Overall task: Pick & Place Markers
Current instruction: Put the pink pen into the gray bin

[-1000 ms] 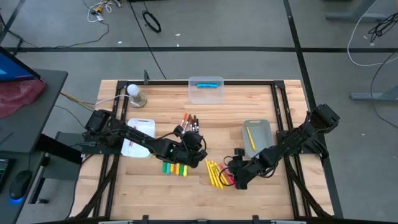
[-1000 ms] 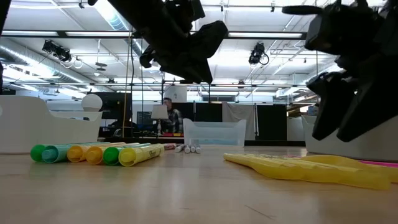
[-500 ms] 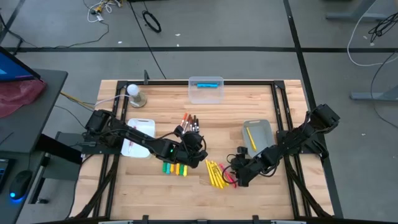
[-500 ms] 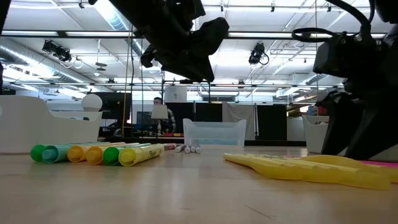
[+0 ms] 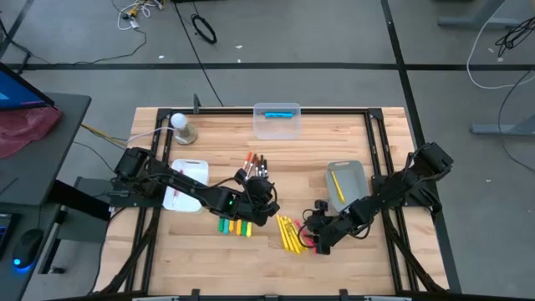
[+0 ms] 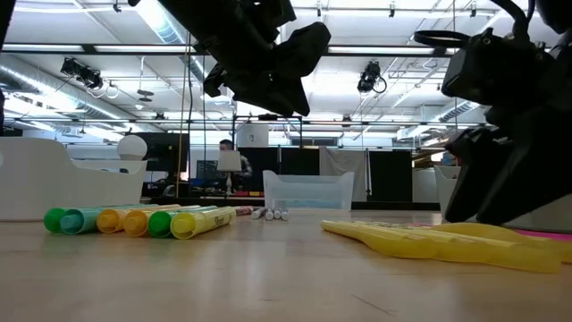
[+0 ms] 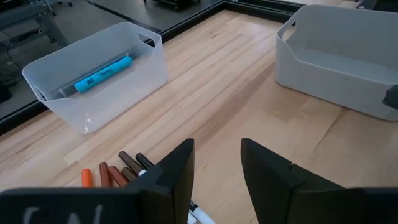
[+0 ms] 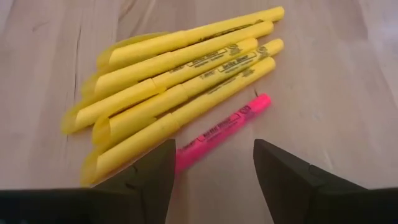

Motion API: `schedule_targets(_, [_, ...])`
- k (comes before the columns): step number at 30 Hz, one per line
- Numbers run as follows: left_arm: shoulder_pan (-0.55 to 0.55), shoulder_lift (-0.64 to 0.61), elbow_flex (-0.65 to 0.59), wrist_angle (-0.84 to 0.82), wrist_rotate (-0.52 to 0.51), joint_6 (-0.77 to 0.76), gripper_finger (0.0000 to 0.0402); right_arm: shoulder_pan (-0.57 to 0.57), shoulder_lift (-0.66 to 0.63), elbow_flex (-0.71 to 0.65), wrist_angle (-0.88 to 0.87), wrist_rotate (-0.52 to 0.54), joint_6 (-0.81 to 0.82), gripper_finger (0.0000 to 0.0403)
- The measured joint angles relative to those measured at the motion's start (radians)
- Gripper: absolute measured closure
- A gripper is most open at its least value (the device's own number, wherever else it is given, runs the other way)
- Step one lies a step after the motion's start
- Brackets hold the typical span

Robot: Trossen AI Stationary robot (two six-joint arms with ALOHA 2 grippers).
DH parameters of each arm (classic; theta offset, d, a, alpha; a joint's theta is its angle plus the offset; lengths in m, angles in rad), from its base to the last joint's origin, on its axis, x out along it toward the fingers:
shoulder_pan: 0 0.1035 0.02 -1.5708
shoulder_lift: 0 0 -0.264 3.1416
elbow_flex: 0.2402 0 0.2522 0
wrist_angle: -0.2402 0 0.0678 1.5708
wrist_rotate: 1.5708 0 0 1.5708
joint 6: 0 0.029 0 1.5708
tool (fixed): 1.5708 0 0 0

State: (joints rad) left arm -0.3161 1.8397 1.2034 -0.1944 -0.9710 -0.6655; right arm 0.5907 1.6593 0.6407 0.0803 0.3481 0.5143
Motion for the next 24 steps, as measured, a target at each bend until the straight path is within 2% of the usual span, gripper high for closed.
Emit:
schedule_targets(7, [0.0,0.0,0.0,0.0,0.0,0.0,0.0264,0.0,0.019,0.0,-0.009,0.005,-0.025,0.0185])
schedule_targets(13, [0.0,0.0,0.0,0.0,0.0,0.008,0.0264,0.0,0.018,0.002,-0.043,0.012,-0.022,0.0214])
schedule_targets(18, [0.001,0.0,0.0,0.0,0.0,0.008,0.0264,-0.001,0.017,0.002,-0.052,0.012,-0.022,0.0265])
schedule_targets(24, [0.001,0.0,0.0,0.0,0.0,0.008,0.0264,-0.017,0.016,0.002,-0.065,-0.001,-0.022,0.0354])
